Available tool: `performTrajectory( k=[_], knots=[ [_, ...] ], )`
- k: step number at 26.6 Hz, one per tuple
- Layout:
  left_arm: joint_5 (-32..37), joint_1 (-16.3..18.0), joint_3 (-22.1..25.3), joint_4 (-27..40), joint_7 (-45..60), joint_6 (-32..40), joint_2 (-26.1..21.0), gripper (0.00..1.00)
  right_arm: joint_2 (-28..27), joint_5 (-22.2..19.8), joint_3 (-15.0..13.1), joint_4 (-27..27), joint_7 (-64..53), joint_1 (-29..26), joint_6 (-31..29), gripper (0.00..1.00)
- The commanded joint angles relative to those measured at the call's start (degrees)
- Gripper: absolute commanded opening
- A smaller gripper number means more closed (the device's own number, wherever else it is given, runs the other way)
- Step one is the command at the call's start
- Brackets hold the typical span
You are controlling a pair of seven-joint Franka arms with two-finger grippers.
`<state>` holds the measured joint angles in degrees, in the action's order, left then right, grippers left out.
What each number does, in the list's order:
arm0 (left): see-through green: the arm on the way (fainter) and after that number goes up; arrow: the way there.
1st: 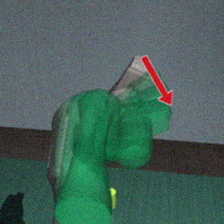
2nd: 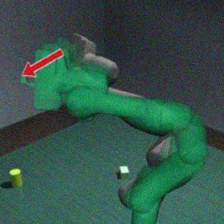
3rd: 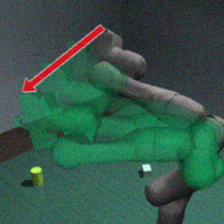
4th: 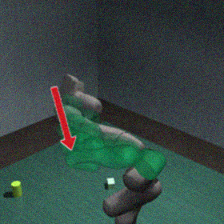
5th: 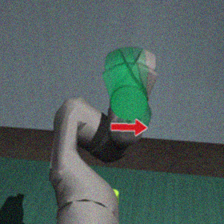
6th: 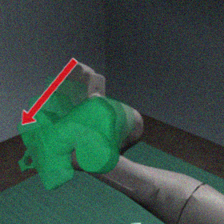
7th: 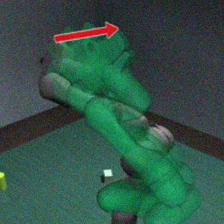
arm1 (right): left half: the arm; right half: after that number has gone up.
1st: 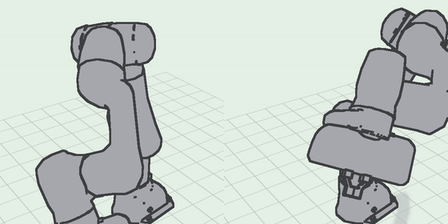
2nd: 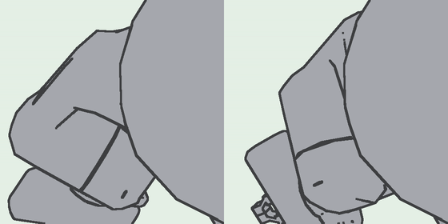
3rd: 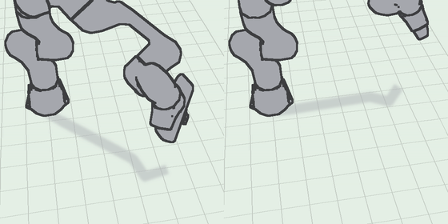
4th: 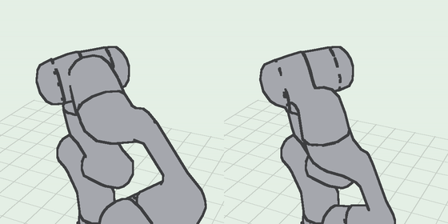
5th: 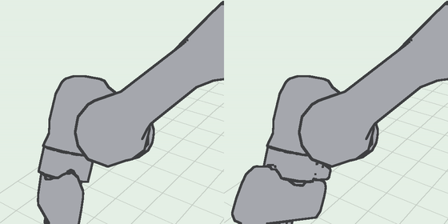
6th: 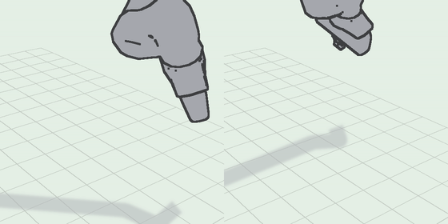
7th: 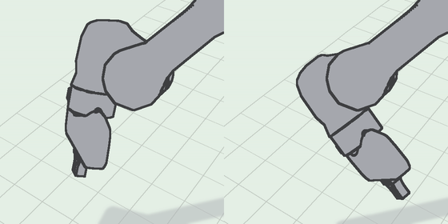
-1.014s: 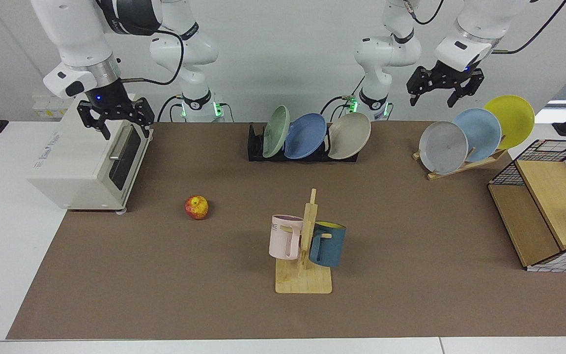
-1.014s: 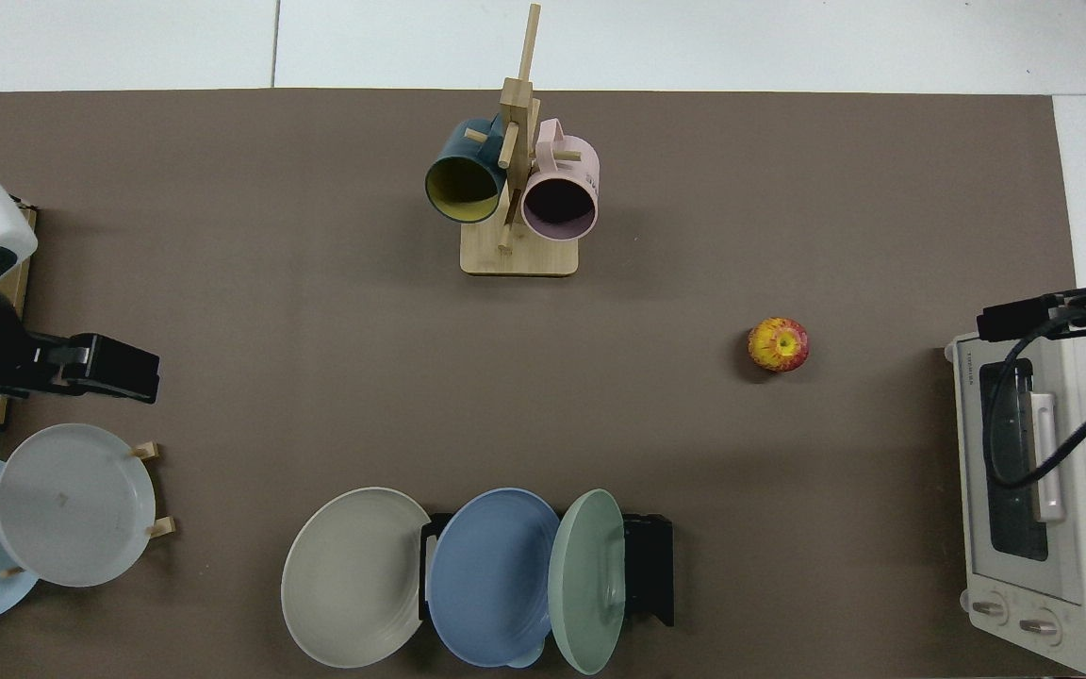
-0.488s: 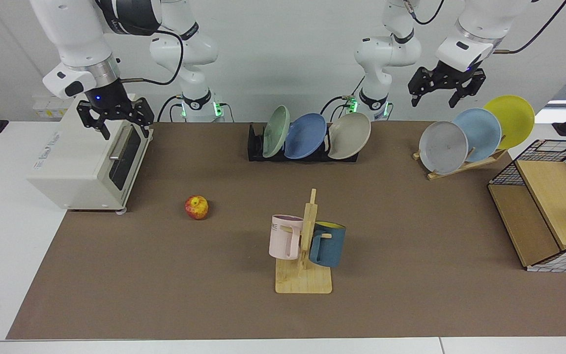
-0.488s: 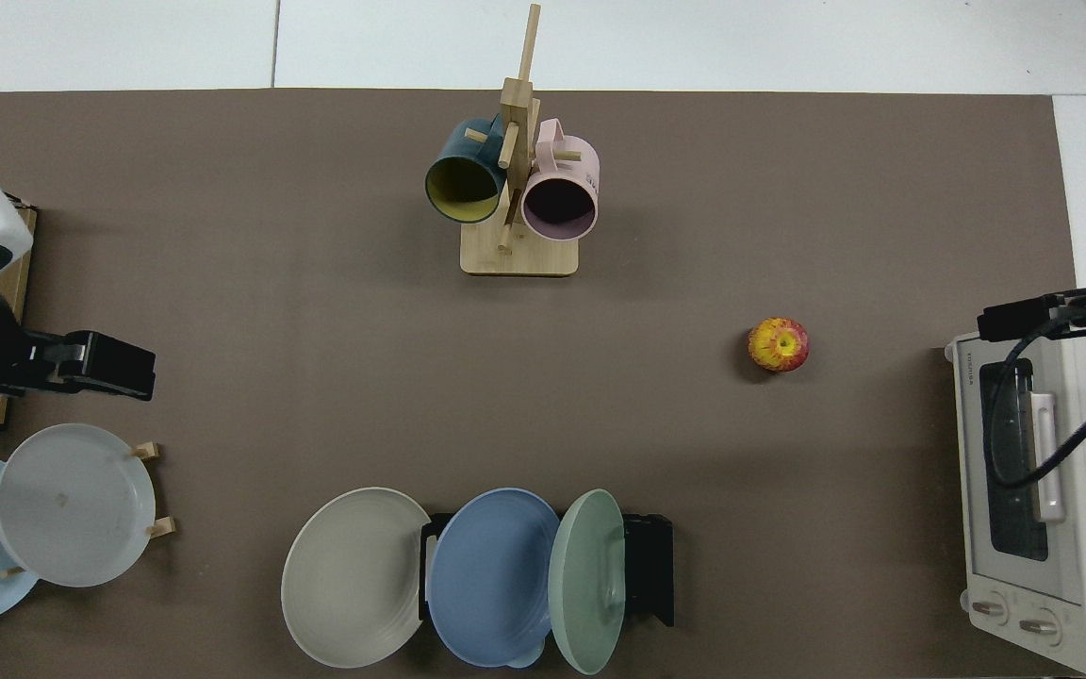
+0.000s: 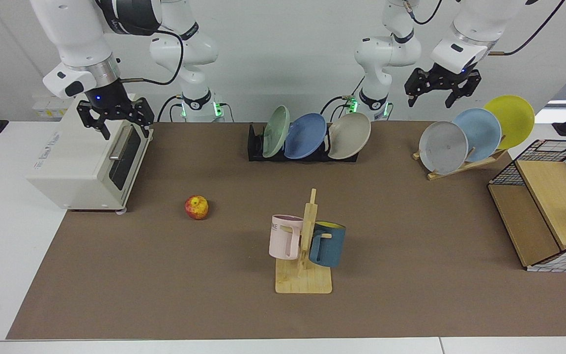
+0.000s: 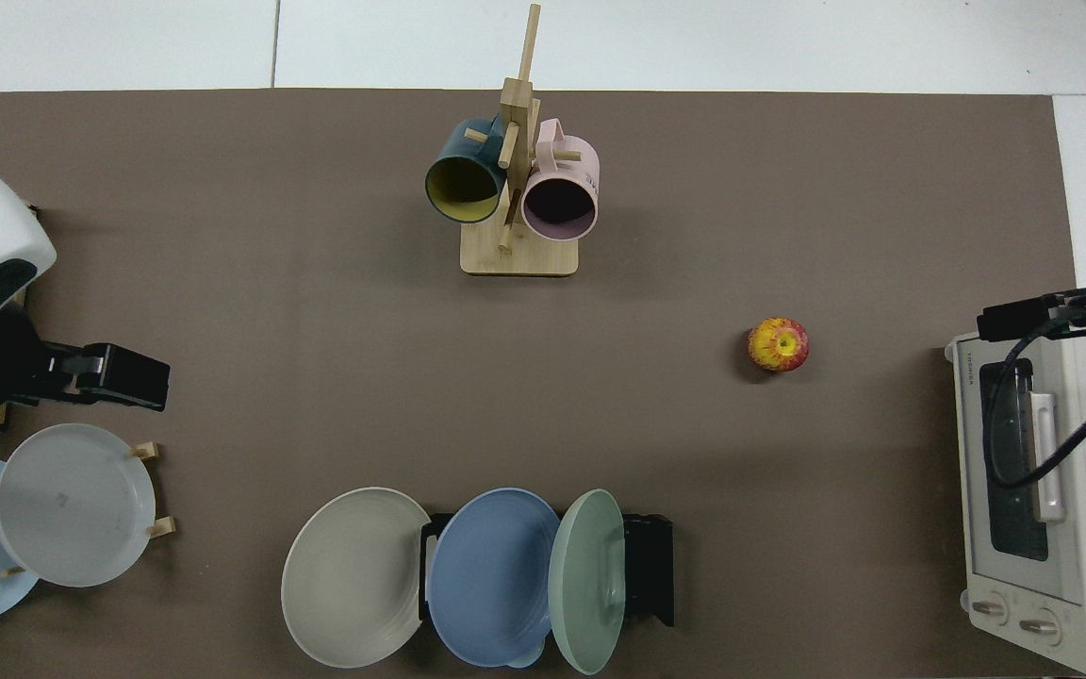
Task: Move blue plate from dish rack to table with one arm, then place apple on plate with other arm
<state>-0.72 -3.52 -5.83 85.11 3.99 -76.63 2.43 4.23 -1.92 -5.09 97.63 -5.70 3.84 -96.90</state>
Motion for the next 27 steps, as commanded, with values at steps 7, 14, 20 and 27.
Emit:
performTrajectory(
  k=[7,14,20,27],
  knots=[
    [-2.62,-4.03,-0.85,18.15,0.32,-10.81,10.84,1.00,0.52,-0.19,0.43,0.81,1.31,-0.33,-1.01,1.00],
    [-5.17,-11.15,-2.51,27.90,6.10,-19.16,11.46,1.00,0.52,-0.28,0.43,0.81,1.31,-0.33,-1.01,1.00],
    [-10.97,-13.62,-2.96,38.09,6.47,-29.43,13.83,1.00,0.52,-0.28,0.43,0.81,1.31,-0.33,-1.01,1.00],
    [-12.02,-15.11,-4.89,43.99,6.56,-34.02,13.22,1.00,0.52,-0.28,0.43,0.81,1.31,-0.33,-1.01,1.00]
  ],
)
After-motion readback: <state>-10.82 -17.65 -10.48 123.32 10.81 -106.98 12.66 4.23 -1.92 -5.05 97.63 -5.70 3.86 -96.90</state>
